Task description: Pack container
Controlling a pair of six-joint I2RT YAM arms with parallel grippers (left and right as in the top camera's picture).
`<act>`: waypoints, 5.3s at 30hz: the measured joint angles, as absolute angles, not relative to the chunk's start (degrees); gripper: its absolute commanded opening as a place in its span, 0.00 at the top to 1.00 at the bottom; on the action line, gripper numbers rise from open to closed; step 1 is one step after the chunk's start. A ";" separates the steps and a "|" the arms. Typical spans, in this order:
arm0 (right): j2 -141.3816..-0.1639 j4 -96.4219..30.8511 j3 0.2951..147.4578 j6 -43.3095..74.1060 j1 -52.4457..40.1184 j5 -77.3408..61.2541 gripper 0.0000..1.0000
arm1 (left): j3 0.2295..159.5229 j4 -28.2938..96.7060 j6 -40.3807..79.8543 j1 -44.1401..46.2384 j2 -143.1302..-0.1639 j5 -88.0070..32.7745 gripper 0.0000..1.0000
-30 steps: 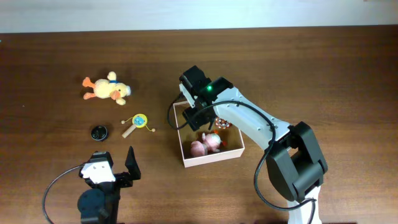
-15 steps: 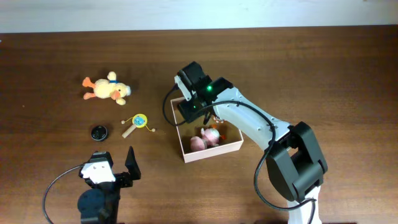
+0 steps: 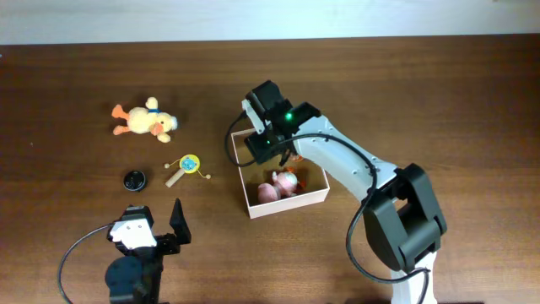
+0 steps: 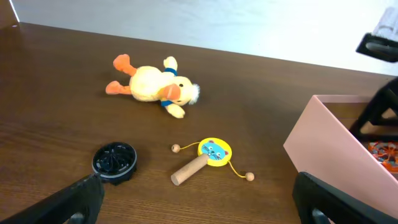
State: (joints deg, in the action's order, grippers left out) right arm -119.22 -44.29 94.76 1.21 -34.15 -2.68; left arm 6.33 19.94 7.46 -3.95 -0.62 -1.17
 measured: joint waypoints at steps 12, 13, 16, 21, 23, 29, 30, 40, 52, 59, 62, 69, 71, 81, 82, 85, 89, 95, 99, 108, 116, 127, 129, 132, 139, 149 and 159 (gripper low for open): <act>-119.22 -51.64 94.78 1.19 -32.34 -2.00 0.34 | 6.33 19.94 7.46 -3.95 -0.62 -1.17 0.01; -119.22 -52.29 94.78 1.19 -32.23 -1.96 0.34 | 6.33 19.94 7.46 -3.95 -0.62 -1.17 0.01; -119.22 -54.04 94.78 0.95 -32.12 -1.78 0.30 | 6.33 19.94 7.46 -3.95 -0.62 -1.17 0.01; -119.22 -57.36 94.78 -0.30 -32.64 -1.85 0.30 | 6.33 19.94 7.46 -3.95 -0.62 -1.17 0.01; -119.22 -58.65 94.78 -0.64 -33.12 -1.87 0.30 | 6.33 19.94 7.46 -3.95 -0.62 -1.17 0.01; -119.22 -61.36 94.78 -2.66 -34.68 -3.29 0.30 | 6.33 19.94 7.46 -3.95 -0.62 -1.17 0.01; -119.22 -61.56 94.78 -2.98 -34.87 -3.51 0.30 | 6.33 19.94 7.46 -3.95 -0.62 -1.17 0.01; -119.22 -61.49 94.78 -3.66 -36.69 -4.89 0.29 | 6.33 19.94 7.46 -3.95 -0.62 -1.17 0.01; -119.22 -52.25 96.82 -6.48 -37.23 -5.48 0.28 | 6.33 19.94 7.46 -3.95 -0.62 -1.17 0.01; -119.22 -46.61 96.86 -6.87 -37.23 -5.52 0.11 | 6.33 19.94 7.46 -3.95 -0.62 -1.17 0.01; -119.22 -45.04 96.86 -7.51 -37.21 -5.48 0.06 | 6.33 19.94 7.46 -3.95 -0.62 -1.17 0.01; -119.22 -41.69 96.88 -9.19 -37.23 -5.52 0.05 | 6.33 19.94 7.46 -3.95 -0.62 -1.17 0.01; -119.22 -41.67 96.88 -9.32 -37.21 -5.48 0.04 | 6.33 19.94 7.46 -3.95 -0.62 -1.17 0.01; -119.22 -41.98 96.86 -6.61 -36.01 -1.10 0.06 | 6.33 19.94 7.46 -3.95 -0.62 -1.17 0.01; -119.22 -42.17 96.86 -6.13 -35.48 -0.91 0.05 | 6.33 19.94 7.46 -3.95 -0.62 -1.17 0.01; -119.22 -43.31 96.86 -5.23 -32.97 0.01 0.05 | 6.33 19.94 7.46 -3.95 -0.62 -1.17 0.01; -119.22 -44.86 96.88 -4.58 -29.58 0.62 0.05 | 6.33 19.94 7.46 -3.95 -0.62 -1.17 0.01; -119.22 -46.46 96.90 -4.38 -25.65 1.08 0.05 | 6.33 19.94 7.46 -3.95 -0.62 -1.17 0.01; -119.22 -46.65 96.90 -4.25 -25.06 1.08 0.05 | 6.33 19.94 7.46 -3.95 -0.62 -1.17 0.01; -119.22 -46.81 96.92 -4.25 -25.34 -0.25 0.05 | 6.33 19.94 7.46 -3.95 -0.62 -1.17 0.01; -119.22 -50.39 99.18 -4.19 -25.61 -3.11 0.05 | 6.33 19.94 7.46 -3.95 -0.62 -1.17 0.01; -119.20 -62.19 111.42 -4.23 -25.47 -4.56 0.02 | 6.33 19.94 7.46 -3.95 -0.62 -1.17 0.01; -119.20 -64.58 115.11 -4.14 -25.19 -4.45 0.00 | 6.33 19.94 7.46 -3.95 -0.62 -1.17 0.01; -119.20 -66.50 120.55 -4.03 -23.88 -3.95 0.01 | 6.33 19.94 7.46 -3.95 -0.62 -1.17 0.01; -119.11 -67.46 124.99 -2.39 -15.31 0.97 0.01 | 6.33 19.94 7.46 -3.95 -0.62 -1.17 0.01; -119.11 -67.51 124.97 -0.05 5.13 5.15 0.01 | 6.33 19.94 7.46 -3.95 -0.62 -1.17 0.01; -119.22 -67.05 120.88 3.33 18.44 0.91 0.01 | 6.33 19.94 7.46 -3.95 -0.62 -1.17 0.01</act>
